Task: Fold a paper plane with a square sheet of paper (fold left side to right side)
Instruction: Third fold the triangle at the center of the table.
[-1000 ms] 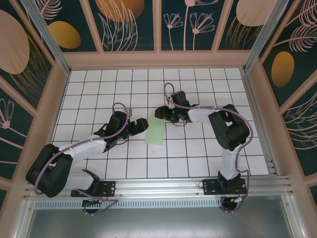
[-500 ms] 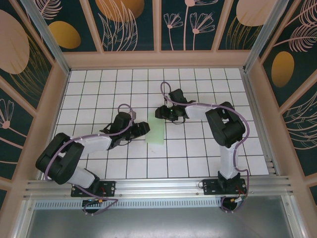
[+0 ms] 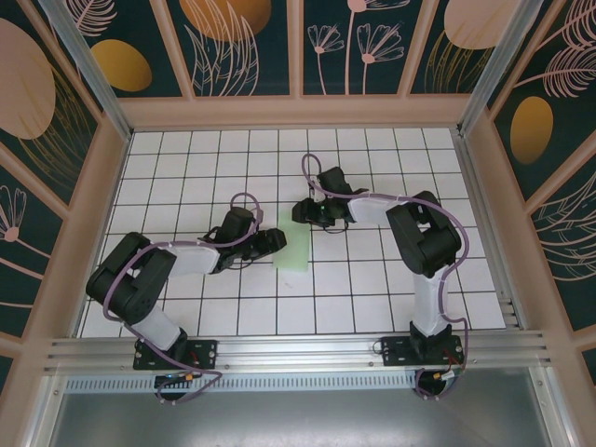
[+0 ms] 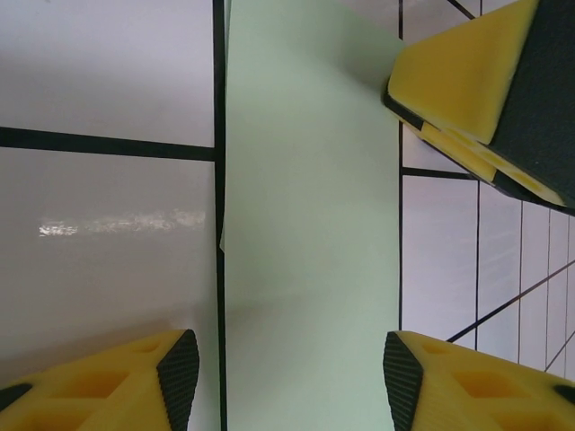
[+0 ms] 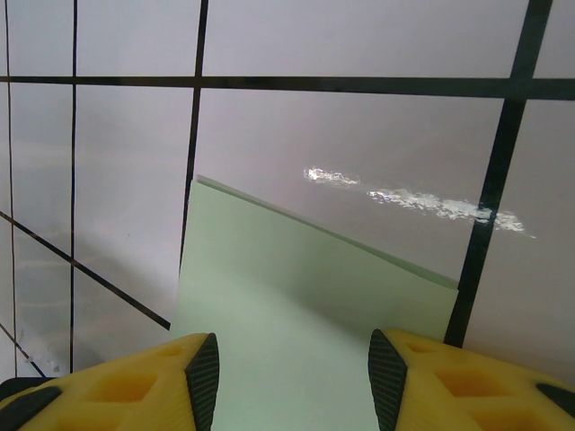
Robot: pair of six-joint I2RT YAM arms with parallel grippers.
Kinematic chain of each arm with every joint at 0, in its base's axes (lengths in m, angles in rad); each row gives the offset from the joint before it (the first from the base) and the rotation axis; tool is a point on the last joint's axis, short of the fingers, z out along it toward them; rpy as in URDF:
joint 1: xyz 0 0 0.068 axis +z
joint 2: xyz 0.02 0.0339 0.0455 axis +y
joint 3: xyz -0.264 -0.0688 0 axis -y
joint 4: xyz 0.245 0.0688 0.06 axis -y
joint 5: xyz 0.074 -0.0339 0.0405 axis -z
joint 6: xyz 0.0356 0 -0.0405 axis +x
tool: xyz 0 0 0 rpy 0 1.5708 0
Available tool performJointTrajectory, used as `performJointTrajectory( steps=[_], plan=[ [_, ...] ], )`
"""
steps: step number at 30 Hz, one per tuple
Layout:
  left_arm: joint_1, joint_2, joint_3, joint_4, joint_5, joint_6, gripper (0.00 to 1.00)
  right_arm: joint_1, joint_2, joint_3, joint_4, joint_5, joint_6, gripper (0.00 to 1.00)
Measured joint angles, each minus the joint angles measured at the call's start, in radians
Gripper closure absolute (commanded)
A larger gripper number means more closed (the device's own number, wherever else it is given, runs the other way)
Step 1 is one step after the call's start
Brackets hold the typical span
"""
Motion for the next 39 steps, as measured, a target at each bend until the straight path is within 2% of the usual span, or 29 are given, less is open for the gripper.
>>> performJointTrajectory(
  steps=[21,23,29,33,39],
  plan=[
    [0.002,0.046,0.045,0.026,0.047,0.0,0.55,0.0,0.0,0.0,0.0,0.0,0.0,0.49],
    [0.002,0.046,0.047,0.025,0.044,0.001,0.58,0.0,0.0,0.0,0.0,0.0,0.0,0.49],
    [0.002,0.046,0.049,0.012,0.045,0.008,0.77,0.0,0.0,0.0,0.001,-0.001,-0.001,0.47],
    [0.002,0.046,0.049,0.01,0.044,0.007,0.9,0.0,-0.002,-0.001,0.004,-0.006,-0.015,0.42],
    [0.002,0.041,0.041,0.013,0.044,-0.02,0.97,-0.002,-0.095,-0.081,0.013,0.021,-0.058,0.33]
  ],
)
